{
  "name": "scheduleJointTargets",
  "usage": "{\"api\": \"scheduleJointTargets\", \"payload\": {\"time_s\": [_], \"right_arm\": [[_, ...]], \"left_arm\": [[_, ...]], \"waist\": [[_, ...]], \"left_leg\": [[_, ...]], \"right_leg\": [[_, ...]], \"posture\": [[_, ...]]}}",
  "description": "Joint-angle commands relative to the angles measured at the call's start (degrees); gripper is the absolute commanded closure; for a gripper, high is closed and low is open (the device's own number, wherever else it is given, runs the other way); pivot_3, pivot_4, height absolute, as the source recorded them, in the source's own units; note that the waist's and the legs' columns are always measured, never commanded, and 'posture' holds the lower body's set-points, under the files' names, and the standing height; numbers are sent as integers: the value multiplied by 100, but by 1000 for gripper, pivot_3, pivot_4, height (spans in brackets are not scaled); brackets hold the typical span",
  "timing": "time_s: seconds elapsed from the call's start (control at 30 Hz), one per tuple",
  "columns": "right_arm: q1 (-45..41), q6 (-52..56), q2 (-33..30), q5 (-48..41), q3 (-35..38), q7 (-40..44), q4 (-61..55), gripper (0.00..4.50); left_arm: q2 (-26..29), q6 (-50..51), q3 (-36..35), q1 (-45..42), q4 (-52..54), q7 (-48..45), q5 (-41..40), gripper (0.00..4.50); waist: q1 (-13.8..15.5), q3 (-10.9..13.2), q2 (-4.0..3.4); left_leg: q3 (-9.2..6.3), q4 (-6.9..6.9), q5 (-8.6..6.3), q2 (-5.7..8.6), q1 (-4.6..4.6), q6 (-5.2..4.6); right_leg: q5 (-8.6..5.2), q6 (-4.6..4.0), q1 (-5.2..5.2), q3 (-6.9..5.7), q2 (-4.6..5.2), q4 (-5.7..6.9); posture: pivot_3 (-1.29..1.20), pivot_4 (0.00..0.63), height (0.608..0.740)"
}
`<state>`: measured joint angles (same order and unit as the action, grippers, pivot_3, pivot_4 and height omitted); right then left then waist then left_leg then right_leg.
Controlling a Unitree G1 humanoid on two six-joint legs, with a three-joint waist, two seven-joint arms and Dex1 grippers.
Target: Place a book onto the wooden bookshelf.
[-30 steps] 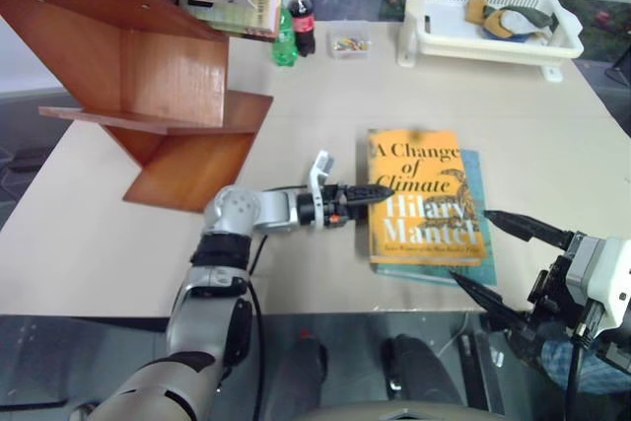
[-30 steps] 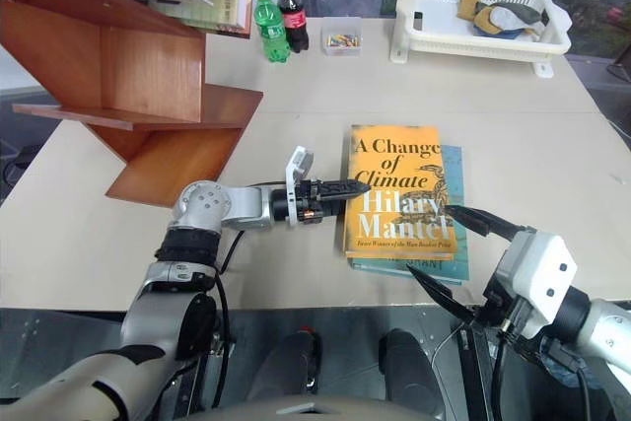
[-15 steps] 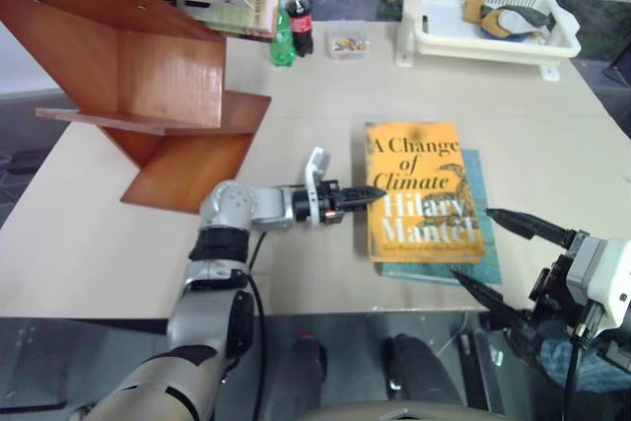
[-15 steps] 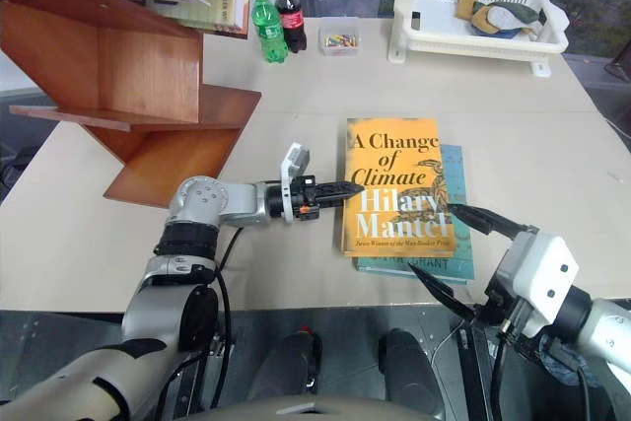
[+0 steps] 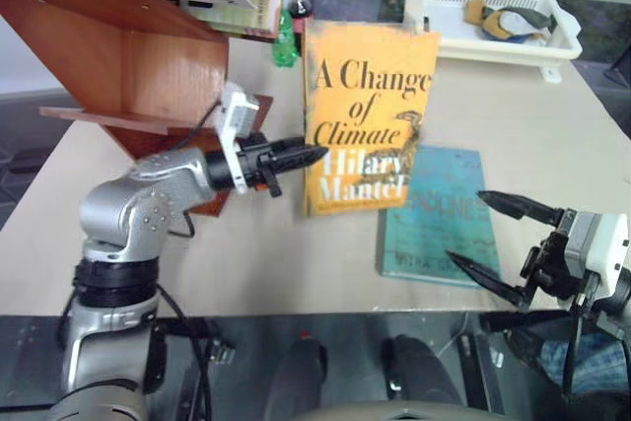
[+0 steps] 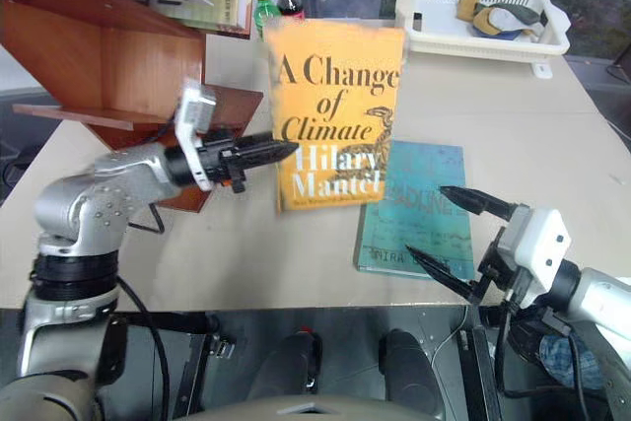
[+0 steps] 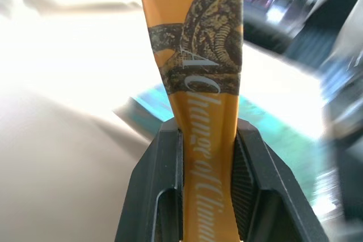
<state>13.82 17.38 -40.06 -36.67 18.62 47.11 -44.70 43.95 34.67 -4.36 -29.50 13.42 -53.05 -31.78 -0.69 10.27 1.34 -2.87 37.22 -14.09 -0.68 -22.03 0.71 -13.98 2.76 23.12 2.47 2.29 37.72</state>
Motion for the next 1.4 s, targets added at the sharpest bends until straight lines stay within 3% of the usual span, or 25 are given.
{"api": "scheduleJointTargets", "payload": {"time_s": [0.03, 0.2, 0.4, 0.6, 0.8, 0.97, 1.07, 1.13, 1.23, 1.4], "right_arm": [[-427, -101, -60, -89, -273, 306, 411, 0], [-1155, -200, -66, -24, -638, 694, 1070, 0], [-1893, -323, 1, 60, -1023, 1118, 1752, 0], [-2421, -411, 48, 110, -1258, 1426, 2216, 0], [-2921, -408, 214, 115, -1561, 1762, 2644, 0], [-3185, -517, 312, 200, -1677, 1997, 2985, 0], [-3461, -614, 438, 257, -1790, 2140, 3267, 0], [-3673, -618, 590, 239, -1886, 2186, 3350, 0], [-3872, -596, 760, 229, -1929, 2157, 3341, 0], [-3822, -451, 869, 171, -1928, 1910, 2979, 0]], "left_arm": [[621, -2153, -309, -4, 150, -761, 907, 3886], [1144, -3831, -613, -249, -48, -973, 1542, 3886], [1527, -4644, -998, -659, -58, -885, 1746, 3886], [2451, -4355, -1395, -717, -19, -1254, 1559, 3886], [3331, -3429, -2584, -185, 169, -2012, 1178, 3886], [3645, -3014, -3241, 122, 269, -2455, 1137, 3886], [3729, -3211, -3951, 549, 4, -3132, 1636, 3886], [3604, -4220, -4454, 1158, -775, -3666, 2256, 3886], [3691, -5777, -4283, 1587, -2167, -3413, 2880, 3886], [4027, -6982, -3101, 1335, -3584, -2247, 3337, 3886]], "waist": [[-10, 11, 14], [26, 12, 16], [-11, 19, 22], [-32, 23, 17], [-52, 37, 17], [-39, 39, 17], [-50, 40, 15], [-94, 44, 6], [-157, 44, -18], [-144, 37, 2]], "left_leg": [[2, 0, 0, -1, 0, 0], [-4, 5, 0, -4, -36, -1], [-8, 10, -2, -4, -72, -4], [-7, 8, -3, -7, -71, -6], [-2, 9, -3, -13, -69, -6], [-2, 9, -3, -21, -69, -6], [2, 12, -3, -24, -69, -6], [7, 12, -3, -27, -65, -6], [16, 1, -3, -33, -46, -6], [15, 8, -3, -48, -52, -6]], "right_leg": [[0, 0, 2, 2, 0, 1], [4, 4, 24, -8, -3, -8], [15, 24, 52, -13, -4, -8], [15, 25, 57, -14, -7, -3], [14, 25, 58, -13, -12, -1], [14, 24, 59, -14, -19, 0], [14, 24, 59, -12, -23, 2], [13, 23, 60, -9, -26, 4], [11, 18, 61, -1, -32, 16], [10, 13, 62, -6, -38, 18]], "posture": [[0, 150, 740], [0, 150, 740], [0, 150, 740], [0, 150, 740], [0, 150, 740], [0, 150, 740], [0, 150, 740], [0, 150, 740], [0, 150, 740], [0, 150, 740]]}}
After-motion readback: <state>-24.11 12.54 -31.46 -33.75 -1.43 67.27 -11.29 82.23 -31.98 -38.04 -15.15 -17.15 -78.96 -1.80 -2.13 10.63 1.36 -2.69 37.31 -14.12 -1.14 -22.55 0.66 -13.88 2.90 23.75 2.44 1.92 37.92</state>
